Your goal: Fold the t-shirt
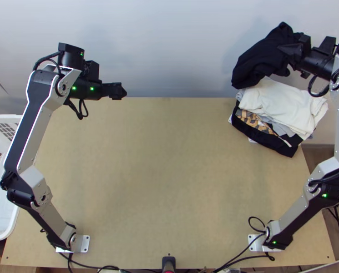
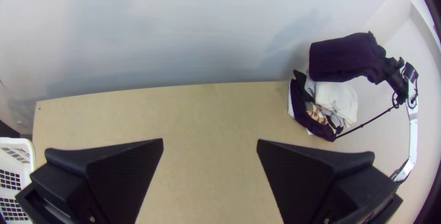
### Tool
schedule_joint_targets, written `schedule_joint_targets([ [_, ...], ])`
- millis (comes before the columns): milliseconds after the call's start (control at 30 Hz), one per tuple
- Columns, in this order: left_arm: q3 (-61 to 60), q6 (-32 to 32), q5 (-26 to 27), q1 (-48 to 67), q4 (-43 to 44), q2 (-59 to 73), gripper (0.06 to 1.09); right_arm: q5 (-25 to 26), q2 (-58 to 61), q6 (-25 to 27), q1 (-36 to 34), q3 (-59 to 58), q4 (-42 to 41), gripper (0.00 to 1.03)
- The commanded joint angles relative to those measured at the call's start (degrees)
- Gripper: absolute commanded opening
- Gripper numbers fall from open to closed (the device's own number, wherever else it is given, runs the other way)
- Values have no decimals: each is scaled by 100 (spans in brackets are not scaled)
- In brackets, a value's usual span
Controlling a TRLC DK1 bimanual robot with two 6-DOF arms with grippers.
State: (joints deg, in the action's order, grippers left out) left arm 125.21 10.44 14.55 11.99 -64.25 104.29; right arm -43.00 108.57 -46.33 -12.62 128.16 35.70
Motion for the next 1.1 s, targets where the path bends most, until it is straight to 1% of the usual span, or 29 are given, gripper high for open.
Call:
schedule_joint_targets([
  [0,4,-7,4,23,9,30,105,-200,155,-105,-381,227,244,3],
  [67,12,2,4,49,44,39,105,-296,111,-96,-504,87,306,3],
  [167,30,11,4,84,88,56,105,-331,-21,71,-636,-283,402,3],
  [300,74,11,4,93,106,109,105,-323,-223,361,-821,-924,411,3],
  [400,83,11,4,93,97,109,105,-296,-284,721,-1058,-1390,411,3],
  [600,56,2,4,14,26,74,105,126,-530,1583,-1436,-2295,411,3],
  [667,48,-51,4,-4,0,65,105,354,-583,1899,-1480,-2568,420,3],
  [767,48,-94,4,-30,0,56,105,635,-618,2224,-1559,-2858,411,3],
  [900,48,-130,-4,-47,-53,48,105,996,-618,2444,-1629,-3095,385,3],
  [1000,21,-156,-4,-47,-123,48,105,1330,-601,2470,-1656,-3174,235,3],
  [1067,21,-165,-4,-56,-158,39,105,1391,-592,2462,-1682,-3192,165,3],
])
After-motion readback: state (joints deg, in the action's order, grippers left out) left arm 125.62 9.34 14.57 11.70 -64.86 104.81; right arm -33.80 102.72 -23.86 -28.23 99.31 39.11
